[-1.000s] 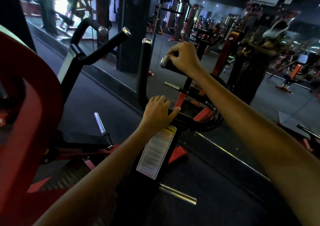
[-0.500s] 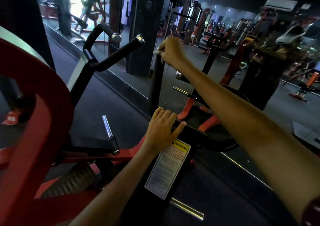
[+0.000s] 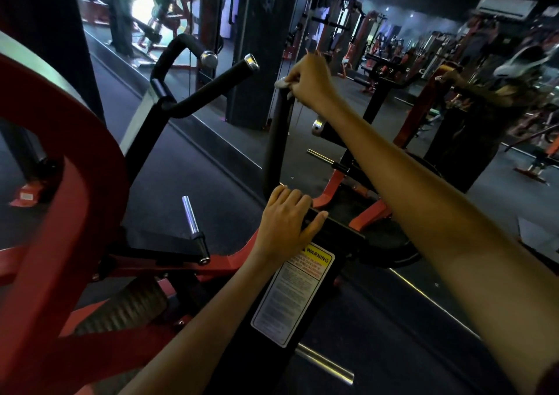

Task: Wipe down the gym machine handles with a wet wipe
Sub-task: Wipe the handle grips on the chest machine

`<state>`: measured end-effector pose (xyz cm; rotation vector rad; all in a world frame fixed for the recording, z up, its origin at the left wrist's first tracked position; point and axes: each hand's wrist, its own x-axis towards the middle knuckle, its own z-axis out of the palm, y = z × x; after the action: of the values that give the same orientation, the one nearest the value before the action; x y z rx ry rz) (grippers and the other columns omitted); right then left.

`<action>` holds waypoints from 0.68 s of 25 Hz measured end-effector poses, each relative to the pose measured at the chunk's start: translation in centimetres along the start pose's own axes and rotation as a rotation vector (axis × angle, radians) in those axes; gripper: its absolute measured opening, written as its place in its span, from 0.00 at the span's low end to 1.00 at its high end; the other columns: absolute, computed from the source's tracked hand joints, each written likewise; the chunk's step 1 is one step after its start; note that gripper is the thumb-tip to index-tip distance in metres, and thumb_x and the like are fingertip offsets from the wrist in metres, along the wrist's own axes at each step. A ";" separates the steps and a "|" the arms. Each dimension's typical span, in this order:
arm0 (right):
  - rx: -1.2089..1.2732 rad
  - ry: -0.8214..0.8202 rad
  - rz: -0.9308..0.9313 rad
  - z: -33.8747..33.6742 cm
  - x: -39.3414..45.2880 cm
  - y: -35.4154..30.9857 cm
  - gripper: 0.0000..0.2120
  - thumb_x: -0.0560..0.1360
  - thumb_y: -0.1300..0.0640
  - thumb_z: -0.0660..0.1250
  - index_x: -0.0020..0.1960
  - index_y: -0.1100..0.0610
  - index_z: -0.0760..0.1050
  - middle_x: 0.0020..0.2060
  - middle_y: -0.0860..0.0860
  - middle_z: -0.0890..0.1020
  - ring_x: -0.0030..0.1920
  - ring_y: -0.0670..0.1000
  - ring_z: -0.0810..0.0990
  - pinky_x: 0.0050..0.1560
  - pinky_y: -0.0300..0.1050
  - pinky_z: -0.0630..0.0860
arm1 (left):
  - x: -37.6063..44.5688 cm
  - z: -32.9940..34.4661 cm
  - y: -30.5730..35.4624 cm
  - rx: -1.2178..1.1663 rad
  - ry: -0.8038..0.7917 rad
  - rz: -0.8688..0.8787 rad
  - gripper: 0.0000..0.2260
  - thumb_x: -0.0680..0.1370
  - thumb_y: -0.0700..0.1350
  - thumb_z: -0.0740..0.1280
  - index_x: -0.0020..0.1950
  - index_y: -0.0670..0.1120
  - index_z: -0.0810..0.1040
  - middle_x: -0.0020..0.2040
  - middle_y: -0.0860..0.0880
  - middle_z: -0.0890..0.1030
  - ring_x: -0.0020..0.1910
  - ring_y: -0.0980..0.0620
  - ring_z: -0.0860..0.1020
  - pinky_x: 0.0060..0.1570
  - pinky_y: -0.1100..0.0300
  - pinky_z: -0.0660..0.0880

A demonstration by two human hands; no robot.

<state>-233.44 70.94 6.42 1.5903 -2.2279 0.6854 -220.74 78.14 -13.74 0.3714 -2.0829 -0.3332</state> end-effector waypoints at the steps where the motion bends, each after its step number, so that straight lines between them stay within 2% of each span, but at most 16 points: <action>1: -0.030 -0.027 -0.006 0.3 -0.3 0.0 0.07 0.74 0.64 0.67 0.49 0.65 0.81 0.45 0.57 0.82 0.42 0.47 0.80 0.45 0.35 0.76 | 0.0 0.0 0.1 0.003 -0.002 -0.003 0.19 0.78 0.57 0.56 0.41 0.45 0.77 0.38 0.50 0.78 0.40 0.51 0.76 0.60 0.58 0.62; 4: -0.053 -0.126 -0.073 1.1 -2.0 -0.4 0.08 0.74 0.60 0.68 0.48 0.65 0.80 0.44 0.55 0.81 0.44 0.47 0.78 0.46 0.36 0.73 | -0.1 -0.1 0.3 0.002 -0.004 -0.027 0.19 0.78 0.56 0.55 0.42 0.44 0.78 0.39 0.49 0.78 0.41 0.50 0.76 0.61 0.58 0.61; 8: -0.062 -0.260 -0.160 2.0 -4.8 -0.7 0.09 0.72 0.57 0.71 0.47 0.63 0.81 0.43 0.52 0.79 0.45 0.49 0.78 0.50 0.41 0.76 | -0.2 -0.1 0.5 -0.008 -0.013 -0.044 0.18 0.78 0.56 0.56 0.43 0.44 0.78 0.40 0.49 0.78 0.42 0.51 0.76 0.63 0.58 0.60; 12: -0.116 -0.450 -0.264 0.9 -5.4 -1.6 0.09 0.71 0.59 0.71 0.48 0.64 0.81 0.42 0.51 0.81 0.42 0.44 0.77 0.45 0.34 0.72 | -0.2 -0.3 0.6 0.005 -0.049 -0.053 0.17 0.79 0.53 0.54 0.44 0.45 0.78 0.41 0.49 0.78 0.43 0.51 0.76 0.64 0.56 0.60; 13: -0.109 -0.403 -0.260 0.5 -4.7 -1.7 0.08 0.71 0.59 0.71 0.48 0.64 0.81 0.41 0.51 0.80 0.40 0.43 0.77 0.44 0.34 0.73 | -0.2 -0.4 0.6 0.000 -0.071 -0.058 0.17 0.80 0.53 0.53 0.44 0.46 0.78 0.42 0.49 0.78 0.44 0.51 0.76 0.64 0.56 0.61; 15: -0.053 -0.168 -0.201 0.2 -2.5 -1.3 0.07 0.73 0.61 0.69 0.45 0.66 0.81 0.40 0.55 0.82 0.37 0.46 0.79 0.45 0.40 0.78 | -0.3 -0.6 0.4 -0.021 -0.099 -0.056 0.19 0.81 0.52 0.51 0.45 0.46 0.78 0.43 0.50 0.78 0.46 0.51 0.76 0.65 0.55 0.61; 17: -0.016 -0.019 -0.133 0.5 -1.3 -0.6 0.07 0.73 0.64 0.68 0.44 0.68 0.81 0.42 0.58 0.83 0.41 0.50 0.81 0.48 0.47 0.79 | -0.5 -0.6 0.4 -0.028 -0.100 -0.048 0.18 0.81 0.52 0.50 0.47 0.46 0.77 0.44 0.50 0.78 0.47 0.51 0.75 0.66 0.56 0.59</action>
<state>-232.38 71.54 5.47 1.7258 -2.1116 0.6162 -219.98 78.60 -13.66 0.3952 -2.1670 -0.4165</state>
